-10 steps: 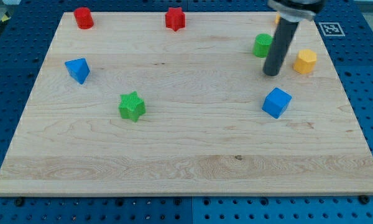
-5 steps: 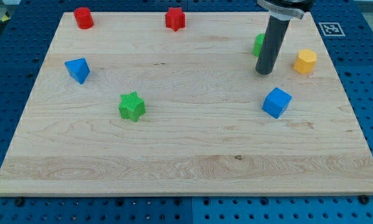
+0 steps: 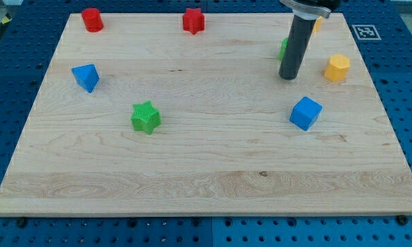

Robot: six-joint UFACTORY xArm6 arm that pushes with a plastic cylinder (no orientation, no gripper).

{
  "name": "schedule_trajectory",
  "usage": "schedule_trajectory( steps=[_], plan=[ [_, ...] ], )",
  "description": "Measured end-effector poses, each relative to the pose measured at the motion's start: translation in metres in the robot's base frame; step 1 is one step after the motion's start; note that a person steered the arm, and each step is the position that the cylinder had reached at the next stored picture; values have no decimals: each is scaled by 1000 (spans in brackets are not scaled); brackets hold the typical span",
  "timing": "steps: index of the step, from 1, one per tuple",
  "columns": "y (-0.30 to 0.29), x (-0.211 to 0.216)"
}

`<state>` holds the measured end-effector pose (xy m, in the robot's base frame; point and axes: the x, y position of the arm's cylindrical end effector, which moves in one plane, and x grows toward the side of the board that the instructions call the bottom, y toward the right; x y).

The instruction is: Push the green star to the bottom left

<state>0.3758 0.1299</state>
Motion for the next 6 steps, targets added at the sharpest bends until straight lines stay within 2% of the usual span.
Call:
schedule_trajectory(
  steps=[1, 2, 3, 4, 5, 6],
  plan=[
    [-108, 21],
    [-245, 52],
    [-258, 54],
    [-241, 26],
    [-211, 29],
    [-199, 86]
  ],
)
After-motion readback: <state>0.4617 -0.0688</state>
